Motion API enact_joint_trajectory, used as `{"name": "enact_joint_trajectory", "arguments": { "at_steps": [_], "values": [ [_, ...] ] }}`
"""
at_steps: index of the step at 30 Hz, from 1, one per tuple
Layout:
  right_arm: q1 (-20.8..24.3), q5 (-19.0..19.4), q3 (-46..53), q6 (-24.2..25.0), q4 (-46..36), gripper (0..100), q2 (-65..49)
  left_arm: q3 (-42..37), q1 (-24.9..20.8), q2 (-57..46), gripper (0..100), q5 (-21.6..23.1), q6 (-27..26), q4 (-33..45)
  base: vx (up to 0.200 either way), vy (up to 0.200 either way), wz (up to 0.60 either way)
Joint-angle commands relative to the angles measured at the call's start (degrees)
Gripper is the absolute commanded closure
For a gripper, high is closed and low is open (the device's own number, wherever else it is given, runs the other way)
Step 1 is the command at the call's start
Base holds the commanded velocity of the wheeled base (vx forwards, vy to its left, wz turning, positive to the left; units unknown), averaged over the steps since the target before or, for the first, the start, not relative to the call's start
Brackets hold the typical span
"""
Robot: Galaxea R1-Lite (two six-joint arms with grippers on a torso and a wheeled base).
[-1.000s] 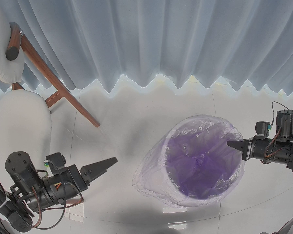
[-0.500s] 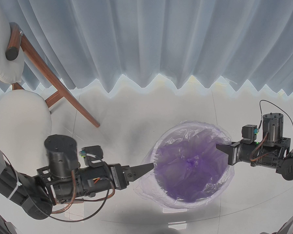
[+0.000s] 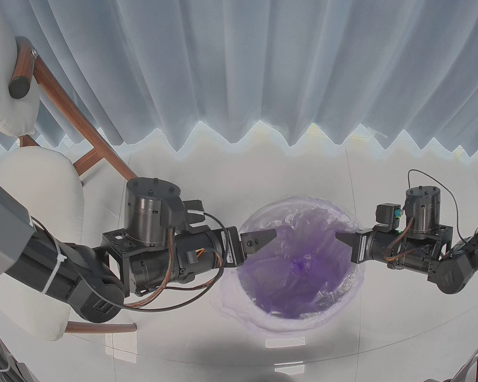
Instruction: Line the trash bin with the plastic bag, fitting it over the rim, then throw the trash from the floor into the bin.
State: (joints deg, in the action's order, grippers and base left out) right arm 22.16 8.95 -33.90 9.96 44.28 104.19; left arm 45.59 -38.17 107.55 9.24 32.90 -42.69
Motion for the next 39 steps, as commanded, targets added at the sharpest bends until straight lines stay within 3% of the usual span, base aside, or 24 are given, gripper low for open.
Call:
{"name": "enact_joint_trajectory", "arguments": {
  "at_steps": [1,2,3,9,16,26,29,32,39],
  "values": [
    [-1.6,0.0,-5.6,7.3,5.0,100,10.4,-1.6,0.4,-6.5,0,0.0,0.2,0.0,0.000,0.000,0.00],
    [-1.6,0.0,-5.6,7.3,5.0,100,10.4,-1.6,0.4,-6.5,0,0.0,0.2,0.0,0.000,0.000,0.00],
    [-1.6,-0.1,-8.4,11.9,11.3,100,17.1,-5.4,2.6,-12.7,0,0.2,0.1,-3.2,0.000,0.000,0.00],
    [-1.6,-0.1,-10.3,12.5,16.9,100,24.7,-12.4,6.9,-23.1,0,0.3,-0.1,-13.7,0.000,0.000,0.00],
    [-1.5,-1.5,-10.0,12.3,23.9,100,30.5,-19.9,7.1,-29.0,0,1.0,-2.1,-16.4,0.000,0.000,0.00],
    [-1.3,-4.1,-9.6,10.8,30.0,100,34.3,-28.5,8.2,-33.0,0,9.1,-1.3,-24.4,0.000,0.000,0.00],
    [-1.3,-6.6,-10.0,8.8,33.6,100,36.3,-29.7,9.3,-33.0,0,9.7,-1.3,-26.2,0.000,0.000,0.00],
    [-1.2,-6.8,-9.2,8.1,37.5,100,37.8,-30.1,11.5,-33.2,0,10.0,-1.3,-27.4,0.000,0.000,0.00],
    [-1.1,-6.8,-8.6,8.1,38.4,100,38.6,-31.0,12.0,-34.7,0,10.3,-1.3,-27.4,0.000,0.000,0.00]
  ]
}}
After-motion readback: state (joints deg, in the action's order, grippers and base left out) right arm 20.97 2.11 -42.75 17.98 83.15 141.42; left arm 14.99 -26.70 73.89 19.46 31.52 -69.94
